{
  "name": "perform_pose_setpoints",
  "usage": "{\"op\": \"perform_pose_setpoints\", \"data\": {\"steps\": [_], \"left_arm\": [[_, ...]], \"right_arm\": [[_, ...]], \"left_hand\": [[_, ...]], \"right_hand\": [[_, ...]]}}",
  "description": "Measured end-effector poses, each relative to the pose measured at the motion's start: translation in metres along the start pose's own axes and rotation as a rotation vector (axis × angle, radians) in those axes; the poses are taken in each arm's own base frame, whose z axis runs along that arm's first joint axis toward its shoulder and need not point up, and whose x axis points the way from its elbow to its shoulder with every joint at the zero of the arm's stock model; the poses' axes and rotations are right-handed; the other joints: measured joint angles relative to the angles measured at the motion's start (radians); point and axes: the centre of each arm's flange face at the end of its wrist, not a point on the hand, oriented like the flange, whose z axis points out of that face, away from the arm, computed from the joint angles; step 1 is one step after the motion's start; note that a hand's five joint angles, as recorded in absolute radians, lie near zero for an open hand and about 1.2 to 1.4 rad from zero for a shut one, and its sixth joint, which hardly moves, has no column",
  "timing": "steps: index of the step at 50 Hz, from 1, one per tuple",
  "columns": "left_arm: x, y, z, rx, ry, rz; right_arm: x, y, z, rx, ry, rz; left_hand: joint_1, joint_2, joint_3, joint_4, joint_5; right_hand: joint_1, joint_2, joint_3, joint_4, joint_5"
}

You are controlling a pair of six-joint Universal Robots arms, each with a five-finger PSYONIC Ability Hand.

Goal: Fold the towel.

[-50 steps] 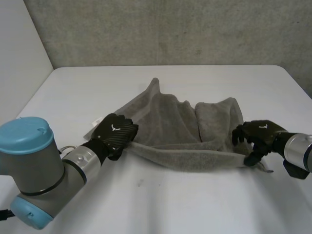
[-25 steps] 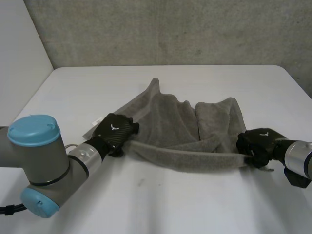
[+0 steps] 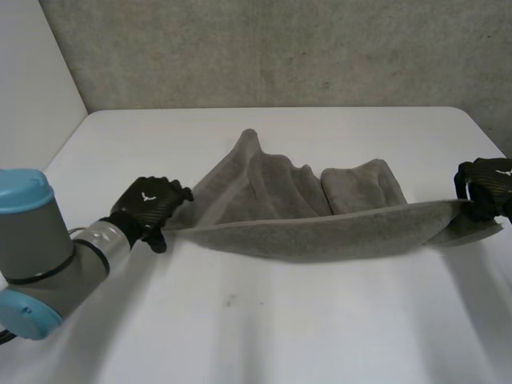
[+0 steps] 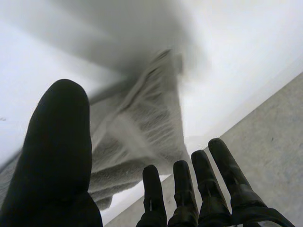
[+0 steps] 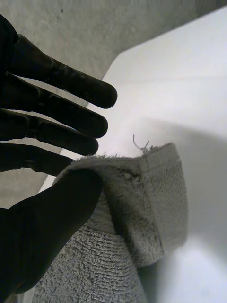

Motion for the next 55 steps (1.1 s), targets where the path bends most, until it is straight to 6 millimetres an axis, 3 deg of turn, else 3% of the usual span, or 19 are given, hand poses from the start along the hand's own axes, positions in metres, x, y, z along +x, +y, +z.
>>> {"op": "perform_pose_setpoints", "data": {"steps": [8, 22, 36, 40, 44, 55], "left_arm": [[-0.016, 0.01, 0.011, -0.016, 0.026, -0.033], [-0.014, 0.027, 0.033, -0.056, 0.077, -0.063], [-0.001, 0.025, 0.045, -0.039, 0.113, -0.096], [0.0, 0.024, 0.05, -0.03, 0.114, -0.095], [-0.001, 0.024, 0.054, -0.023, 0.112, -0.091], [-0.006, 0.013, 0.055, -0.002, 0.086, -0.07]], "right_arm": [[0.004, 0.002, 0.003, 0.009, 0.022, -0.034], [0.0, 0.006, 0.003, -0.004, 0.009, -0.039], [-0.001, 0.007, 0.003, -0.008, 0.006, -0.037], [0.0, 0.006, 0.003, -0.005, 0.008, -0.038], [0.001, 0.005, 0.004, -0.002, 0.01, -0.039], [0.003, -0.005, 0.002, 0.017, 0.016, -0.046]], "left_hand": [[0.079, 0.079, 0.081, 0.081, 0.08], [0.161, 0.16, 0.161, 0.163, 0.16], [0.317, 0.306, 0.305, 0.306, 0.304], [0.612, 0.606, 0.597, 0.598, 0.595], [0.73, 0.738, 0.737, 0.734, 0.731], [0.79, 0.828, 0.827, 0.827, 0.817]], "right_hand": [[0.0, 0.0, 0.0, 0.003, 0.0], [0.0, 0.0, 0.005, 0.003, 0.0], [0.0, 0.0, 0.005, 0.003, 0.003], [0.0, 0.0, 0.005, 0.003, 0.003], [0.0, 0.0, 0.005, 0.003, 0.003], [0.0, 0.0, 0.005, 0.003, 0.003]]}}
